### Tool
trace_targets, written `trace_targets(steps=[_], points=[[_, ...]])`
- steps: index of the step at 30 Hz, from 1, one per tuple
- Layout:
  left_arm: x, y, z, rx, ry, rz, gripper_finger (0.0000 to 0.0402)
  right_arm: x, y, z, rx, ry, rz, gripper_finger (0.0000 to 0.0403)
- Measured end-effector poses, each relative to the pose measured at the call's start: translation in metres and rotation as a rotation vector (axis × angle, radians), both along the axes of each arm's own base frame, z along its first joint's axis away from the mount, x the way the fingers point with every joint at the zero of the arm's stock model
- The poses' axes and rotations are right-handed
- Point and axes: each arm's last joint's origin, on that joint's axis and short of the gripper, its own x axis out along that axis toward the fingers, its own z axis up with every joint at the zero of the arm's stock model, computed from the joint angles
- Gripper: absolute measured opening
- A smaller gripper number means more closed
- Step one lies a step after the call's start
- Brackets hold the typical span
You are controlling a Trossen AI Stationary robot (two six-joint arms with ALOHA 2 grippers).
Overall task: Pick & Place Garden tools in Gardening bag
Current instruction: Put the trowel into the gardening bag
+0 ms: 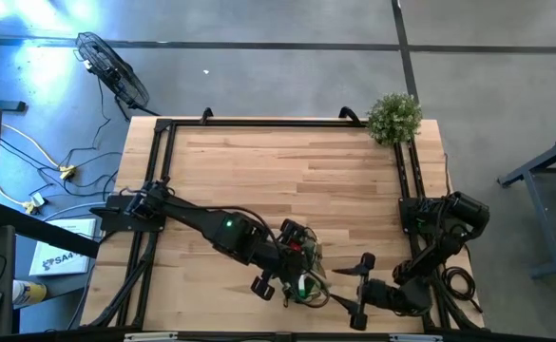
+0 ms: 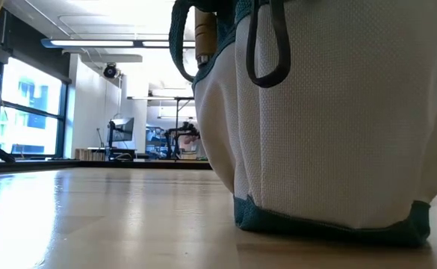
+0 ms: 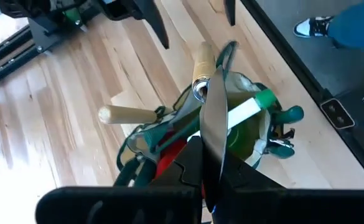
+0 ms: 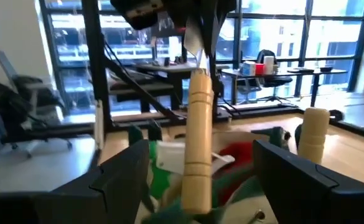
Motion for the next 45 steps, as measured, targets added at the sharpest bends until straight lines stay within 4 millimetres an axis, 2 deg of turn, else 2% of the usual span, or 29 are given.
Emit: trace_targets(steps=[7,19,27,34,42,45], points=[[-0.001,0.001,-0.001,0.006,0.017,0.003,0.0,0.004,-0.004,0.006,0.023,-0.038,0.014,0.0275],[-0.001,0.001,-0.001,-0.008,0.018,0.02,0.0,0.041,-0.024,0.003,0.078,-0.074,0.139,0.0247],[-0.001,0.0,-0.001,-0.018,0.023,0.012,0.0,0.051,-0.033,0.0,0.095,-0.067,0.133,0.0239],[-0.001,0.0,-0.002,-0.031,0.03,0.001,0.0,0.052,-0.033,0.001,0.095,-0.068,0.131,0.0179],[-0.001,0.0,-0.002,-0.029,0.03,0.004,0.0,0.052,-0.033,0.0,0.088,-0.061,0.122,0.006],[-0.001,0.0,-0.002,-0.028,0.033,0.004,0.0,0.052,-0.033,-0.001,0.08,-0.052,0.124,0.0057]])
